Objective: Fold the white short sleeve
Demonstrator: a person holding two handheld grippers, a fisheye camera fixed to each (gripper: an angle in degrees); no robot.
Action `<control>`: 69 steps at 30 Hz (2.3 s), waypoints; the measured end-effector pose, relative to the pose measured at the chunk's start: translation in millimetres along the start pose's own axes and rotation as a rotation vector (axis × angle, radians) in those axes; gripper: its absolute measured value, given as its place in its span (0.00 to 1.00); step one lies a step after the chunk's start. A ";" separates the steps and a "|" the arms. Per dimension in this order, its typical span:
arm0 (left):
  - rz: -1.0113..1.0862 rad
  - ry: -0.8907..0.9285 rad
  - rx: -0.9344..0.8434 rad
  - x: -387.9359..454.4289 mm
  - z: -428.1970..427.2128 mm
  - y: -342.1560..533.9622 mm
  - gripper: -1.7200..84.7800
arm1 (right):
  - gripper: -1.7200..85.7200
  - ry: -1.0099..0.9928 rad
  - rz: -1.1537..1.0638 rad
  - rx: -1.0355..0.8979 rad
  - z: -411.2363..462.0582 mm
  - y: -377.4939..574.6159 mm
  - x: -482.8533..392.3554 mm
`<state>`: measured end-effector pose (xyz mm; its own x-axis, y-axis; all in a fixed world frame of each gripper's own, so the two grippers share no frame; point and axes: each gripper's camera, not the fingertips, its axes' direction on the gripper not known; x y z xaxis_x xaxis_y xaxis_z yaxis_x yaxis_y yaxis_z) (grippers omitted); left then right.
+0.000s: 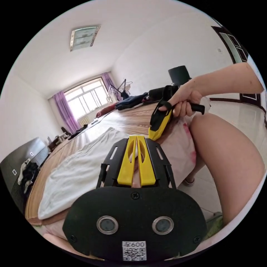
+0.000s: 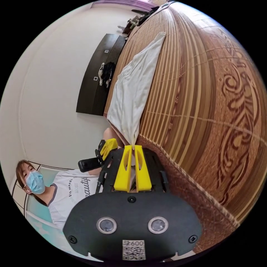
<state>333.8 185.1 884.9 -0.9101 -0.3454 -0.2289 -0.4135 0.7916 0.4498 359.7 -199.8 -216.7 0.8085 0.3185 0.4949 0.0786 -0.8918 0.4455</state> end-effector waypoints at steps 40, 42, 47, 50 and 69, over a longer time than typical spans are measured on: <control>-0.139 0.120 -0.055 57.4 61.4 63.1 0.02 | 0.01 0.259 -0.017 0.273 -43.3 -133.5 39.7; -0.133 0.115 -0.048 62.5 65.4 71.9 0.02 | 0.01 0.323 -0.096 0.328 -52.3 -135.8 26.4; -0.133 0.119 -0.038 69.3 75.5 90.7 0.02 | 0.01 0.245 -0.230 0.113 -14.7 -166.4 15.1; -0.134 0.119 -0.037 73.7 83.1 102.4 0.02 | 0.01 0.263 -0.109 0.204 -30.1 -179.1 36.2; -0.136 0.115 -0.022 94.1 158.9 191.8 0.02 | 0.01 0.524 -0.128 0.643 -66.5 -168.4 -12.7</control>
<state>173.0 384.5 812.5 -0.8420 -0.5050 -0.1896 -0.5326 0.7227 0.4405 297.4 -32.4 -248.4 0.4075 0.3959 0.8229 0.5969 -0.7975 0.0880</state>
